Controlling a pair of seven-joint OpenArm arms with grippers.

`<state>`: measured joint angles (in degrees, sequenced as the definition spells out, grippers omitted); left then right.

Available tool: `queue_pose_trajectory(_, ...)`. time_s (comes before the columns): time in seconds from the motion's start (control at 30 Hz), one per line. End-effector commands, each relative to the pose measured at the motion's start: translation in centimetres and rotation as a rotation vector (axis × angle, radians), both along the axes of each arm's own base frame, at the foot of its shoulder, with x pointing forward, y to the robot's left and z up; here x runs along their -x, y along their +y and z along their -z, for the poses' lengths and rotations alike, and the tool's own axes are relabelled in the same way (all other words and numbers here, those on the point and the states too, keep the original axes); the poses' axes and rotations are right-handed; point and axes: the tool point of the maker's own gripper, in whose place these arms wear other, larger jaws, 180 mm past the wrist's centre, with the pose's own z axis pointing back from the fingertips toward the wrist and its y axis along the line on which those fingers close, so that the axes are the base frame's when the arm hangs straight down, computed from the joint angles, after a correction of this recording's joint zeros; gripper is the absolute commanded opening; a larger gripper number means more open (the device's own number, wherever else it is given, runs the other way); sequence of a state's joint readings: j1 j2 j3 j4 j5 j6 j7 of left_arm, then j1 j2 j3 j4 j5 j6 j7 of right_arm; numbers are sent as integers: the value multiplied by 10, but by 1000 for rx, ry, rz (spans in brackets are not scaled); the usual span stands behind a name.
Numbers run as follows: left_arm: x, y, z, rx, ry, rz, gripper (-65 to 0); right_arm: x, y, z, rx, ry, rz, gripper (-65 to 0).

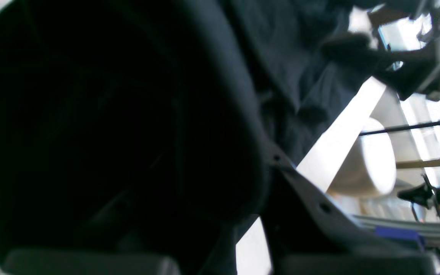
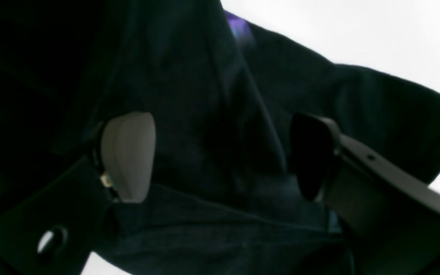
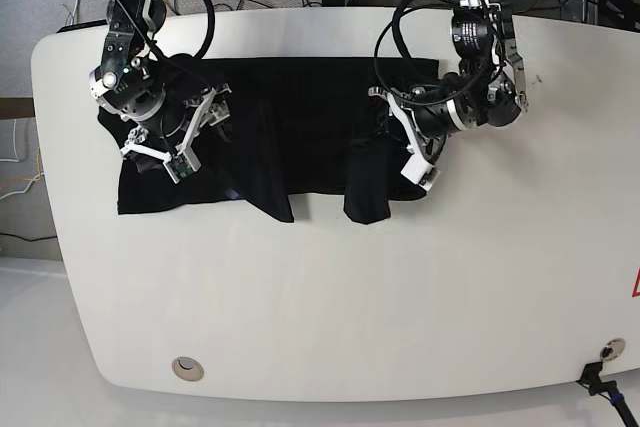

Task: Fold the T-shirt properly
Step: 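Grasp the shirt's other end with the left gripper and fold it inward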

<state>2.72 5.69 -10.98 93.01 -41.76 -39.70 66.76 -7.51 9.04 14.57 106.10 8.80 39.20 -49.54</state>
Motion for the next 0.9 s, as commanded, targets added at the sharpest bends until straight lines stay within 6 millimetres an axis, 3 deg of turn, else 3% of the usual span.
queue_pose_trajectory(0.0, -12, -9, -13, 41, -41, 16, -521, -8, 0, -12, -7, -47, -6, -122)
queue_pose_trajectory(0.13, -8, -12, -12, 36, -36, 39, -283, -8, 0, -12, -7, -47, -6, -122)
queue_pose_trajectory(0.2, -3, -18, -9, 15, -20, 82, -201, -8, 0, -12, -7, -47, -6, -122)
queue_pose_trajectory(0.27, 3, -31, -11, 27, -12, 130, -185, -8, 0, -12, -7, -47, -6, -122)
queue_pose_trajectory(0.37, 11, -61, -36, 134, -51, 226, -185, -7, 1, -12, -10, -47, -7, -122)
queue_pose_trajectory(0.43, 12, -65, -41, 158, -57, 242, -185, -7, 1, -12, -10, -47, -7, -122)
queue_pose_trajectory(0.5, 10, -54, -36, 123, -61, 239, -185, -7, 1, -12, -10, -47, -7, -122)
queue_pose_trajectory(0.77, -28, 43, -20, -175, -158, 154, -185, -9, 1, -15, -9, -56, -7, -122)
queue_pose_trajectory(0.87, -32, 61, -7, -239, -147, 126, -185, -15, 1, -20, -9, -75, -6, -122)
